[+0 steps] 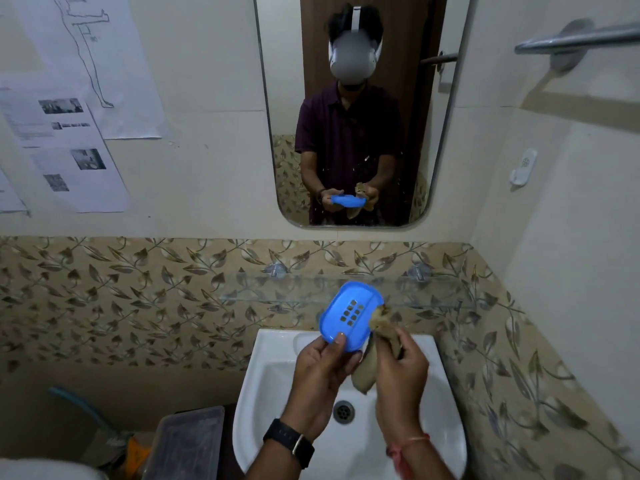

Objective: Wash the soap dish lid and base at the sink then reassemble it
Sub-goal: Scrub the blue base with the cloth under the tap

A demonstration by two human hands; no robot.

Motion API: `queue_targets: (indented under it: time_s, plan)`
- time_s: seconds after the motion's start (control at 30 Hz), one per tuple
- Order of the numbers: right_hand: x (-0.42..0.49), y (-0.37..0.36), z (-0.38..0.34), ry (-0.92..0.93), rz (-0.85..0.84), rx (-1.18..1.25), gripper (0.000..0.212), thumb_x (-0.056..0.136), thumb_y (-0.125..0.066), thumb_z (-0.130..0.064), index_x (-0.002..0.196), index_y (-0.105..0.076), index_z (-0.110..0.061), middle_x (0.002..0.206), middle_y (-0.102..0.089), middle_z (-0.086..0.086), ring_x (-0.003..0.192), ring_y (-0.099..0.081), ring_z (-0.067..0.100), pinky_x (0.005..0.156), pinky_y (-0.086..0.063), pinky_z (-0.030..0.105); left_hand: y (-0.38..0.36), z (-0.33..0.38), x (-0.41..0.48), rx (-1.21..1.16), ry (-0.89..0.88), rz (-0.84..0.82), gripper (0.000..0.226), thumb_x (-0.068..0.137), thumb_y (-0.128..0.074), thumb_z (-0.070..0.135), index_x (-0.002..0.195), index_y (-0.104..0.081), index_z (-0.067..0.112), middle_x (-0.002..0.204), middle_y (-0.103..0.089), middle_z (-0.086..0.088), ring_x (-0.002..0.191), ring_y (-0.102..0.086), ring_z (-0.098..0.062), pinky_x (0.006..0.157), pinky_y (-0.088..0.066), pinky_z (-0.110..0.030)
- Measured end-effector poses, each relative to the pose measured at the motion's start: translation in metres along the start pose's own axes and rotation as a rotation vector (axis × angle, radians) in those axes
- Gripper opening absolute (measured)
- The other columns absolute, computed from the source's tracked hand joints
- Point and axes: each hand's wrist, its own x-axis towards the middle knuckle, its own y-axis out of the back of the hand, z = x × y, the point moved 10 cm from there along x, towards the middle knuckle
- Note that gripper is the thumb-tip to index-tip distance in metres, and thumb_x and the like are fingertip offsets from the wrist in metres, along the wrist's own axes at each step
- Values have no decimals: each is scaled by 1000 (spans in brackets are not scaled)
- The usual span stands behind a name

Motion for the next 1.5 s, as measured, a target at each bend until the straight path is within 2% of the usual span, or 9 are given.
queue_targets:
  time_s: [0.13,0.37,0.5,0.67,0.83,1.03,1.2,1.4,1.5]
  plan:
    - [-23,1,24,-49,-154,-92,25,87,-74,1,98,-81,-20,94,-82,-3,91,-76,16,87,-60,40,1,4,3,84,-13,-61,42,95,-62,23,131,-64,2,125,-73,-21,108,-73,-26,94,-59,-33]
    - [7,8,-1,-4,-143,-119,28,89,-73,-2,91,-82,-29,89,-80,-16,83,-73,-1,70,-55,11,-2,4,0,303,-104,-90,49,89,-75,34,132,-66,13,123,-75,-15,122,-67,-32,109,-48,-45]
    - [-6,-7,3,-36,-358,-186,37,86,-71,7,83,-81,-28,84,-81,-12,81,-74,1,71,-55,10,4,10,7,305,-121,-55,42,91,-72,26,131,-66,11,118,-76,-19,119,-69,-33,110,-49,-45]
    - [38,8,-26,43,-247,-272,36,84,-70,4,83,-82,-30,86,-81,-7,88,-75,15,82,-58,32,12,8,5,369,-122,-58,43,91,-70,26,131,-65,13,116,-78,-13,117,-71,-25,110,-49,-44]
    - [58,-44,-80,376,-441,-622,24,87,-68,2,99,-81,-15,87,-72,-11,79,-66,-2,67,-46,2,2,6,1,436,-137,-121,46,93,-70,28,137,-62,16,125,-75,-11,122,-68,-29,110,-48,-49]
    - [18,-80,-58,549,-730,-865,36,80,-64,7,104,-81,-14,100,-70,8,91,-67,22,83,-48,22,7,13,1,446,-170,-93,36,99,-63,14,135,-62,11,127,-74,-10,125,-66,-27,110,-49,-43]
    - [49,-62,-81,560,-441,-872,30,81,-66,6,102,-80,-9,94,-71,11,85,-67,25,70,-38,7,8,16,-3,427,-190,-89,45,96,-64,22,139,-59,9,132,-71,-9,128,-64,-26,109,-49,-40]
    - [-20,-91,-66,650,-850,-861,34,76,-53,-6,98,-79,-10,95,-69,8,89,-65,24,84,-52,30,14,19,1,406,-202,-69,41,95,-63,26,133,-65,9,124,-74,-16,120,-67,-33,106,-52,-43]
    - [21,-80,-75,659,-628,-902,27,76,-64,8,88,-80,-11,91,-71,8,83,-69,23,76,-54,27,10,17,-3,421,-206,-92,42,95,-65,27,134,-64,10,126,-74,-12,120,-68,-28,105,-53,-38]
